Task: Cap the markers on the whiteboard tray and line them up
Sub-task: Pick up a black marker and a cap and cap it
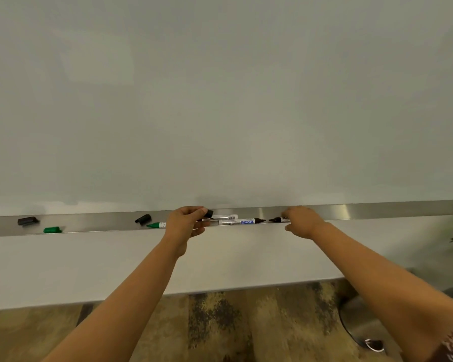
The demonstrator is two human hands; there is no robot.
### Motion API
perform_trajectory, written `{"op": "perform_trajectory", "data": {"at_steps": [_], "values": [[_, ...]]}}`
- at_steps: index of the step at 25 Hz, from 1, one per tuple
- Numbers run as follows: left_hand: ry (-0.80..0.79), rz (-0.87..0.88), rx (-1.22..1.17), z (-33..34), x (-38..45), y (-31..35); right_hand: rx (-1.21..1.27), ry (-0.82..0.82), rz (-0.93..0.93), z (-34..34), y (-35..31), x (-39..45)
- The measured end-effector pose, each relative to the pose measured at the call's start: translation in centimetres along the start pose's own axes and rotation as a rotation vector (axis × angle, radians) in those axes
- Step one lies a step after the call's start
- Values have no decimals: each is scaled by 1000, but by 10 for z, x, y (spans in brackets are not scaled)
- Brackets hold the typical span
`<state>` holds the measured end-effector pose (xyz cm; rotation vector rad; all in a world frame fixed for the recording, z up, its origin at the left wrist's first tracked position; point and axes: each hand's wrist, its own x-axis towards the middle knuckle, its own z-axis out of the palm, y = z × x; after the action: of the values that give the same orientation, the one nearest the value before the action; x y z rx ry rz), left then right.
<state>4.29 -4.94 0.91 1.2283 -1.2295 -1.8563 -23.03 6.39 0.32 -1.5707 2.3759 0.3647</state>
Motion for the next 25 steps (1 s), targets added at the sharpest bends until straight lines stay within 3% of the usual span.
{"op": "perform_trajectory", "data": {"at_steps": [9, 12, 14, 18, 25], "values": [[83, 4, -47, 13, -13, 9, 179, 45, -98, -3, 17, 8], [90, 1, -86, 18, -16, 14, 506, 359, -215, -19, -14, -12], [108, 36, -111, 24, -19, 21, 741, 473, -343, -30, -48, -26], [168, 114, -104, 26, -21, 43, 792, 355, -434, -45, -90, -35], [219, 158, -47, 28, -27, 55, 691, 379, -445, -56, -105, -26]]}}
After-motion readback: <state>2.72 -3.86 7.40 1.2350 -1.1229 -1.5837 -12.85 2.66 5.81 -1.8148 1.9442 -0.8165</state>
